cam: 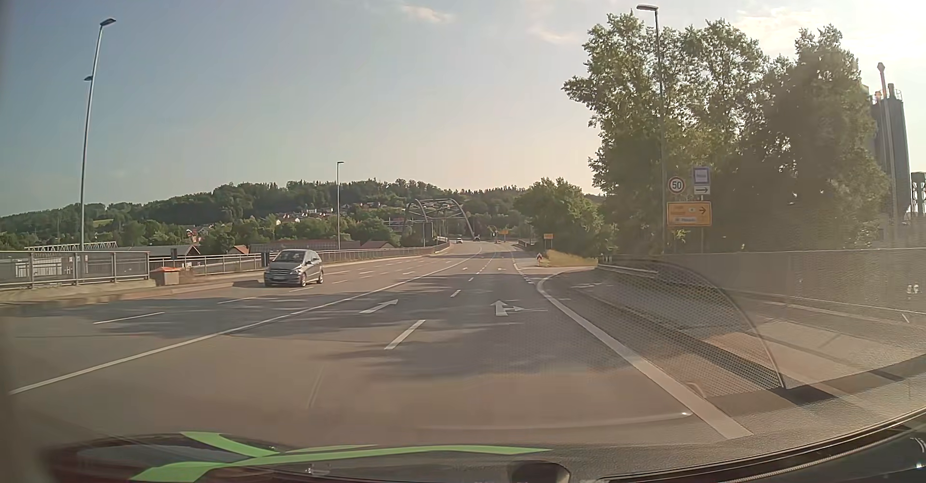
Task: Follow the waypoints while adhering to traffic rules and regulations
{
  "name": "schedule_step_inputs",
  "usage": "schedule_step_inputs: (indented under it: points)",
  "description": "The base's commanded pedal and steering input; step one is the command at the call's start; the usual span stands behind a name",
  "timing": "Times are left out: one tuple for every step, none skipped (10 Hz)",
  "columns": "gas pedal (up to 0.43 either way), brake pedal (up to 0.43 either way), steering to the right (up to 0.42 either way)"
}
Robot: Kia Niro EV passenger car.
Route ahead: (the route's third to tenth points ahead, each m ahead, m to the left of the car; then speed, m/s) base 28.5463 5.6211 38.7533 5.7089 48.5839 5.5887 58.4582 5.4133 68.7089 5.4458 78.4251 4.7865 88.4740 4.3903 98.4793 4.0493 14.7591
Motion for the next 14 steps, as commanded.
schedule_step_inputs:
  points:
    - [0.118, 0.000, -0.001]
    - [0.118, 0.000, -0.001]
    - [0.118, 0.000, -0.001]
    - [0.118, 0.000, -0.001]
    - [0.118, 0.000, -0.001]
    - [0.118, 0.000, -0.001]
    - [0.130, 0.000, -0.001]
    - [0.130, 0.000, -0.001]
    - [0.130, 0.000, -0.001]
    - [0.130, 0.000, -0.001]
    - [0.130, 0.000, -0.001]
    - [0.118, 0.000, -0.001]
    - [0.098, 0.000, -0.001]
    - [0.098, 0.000, -0.001]
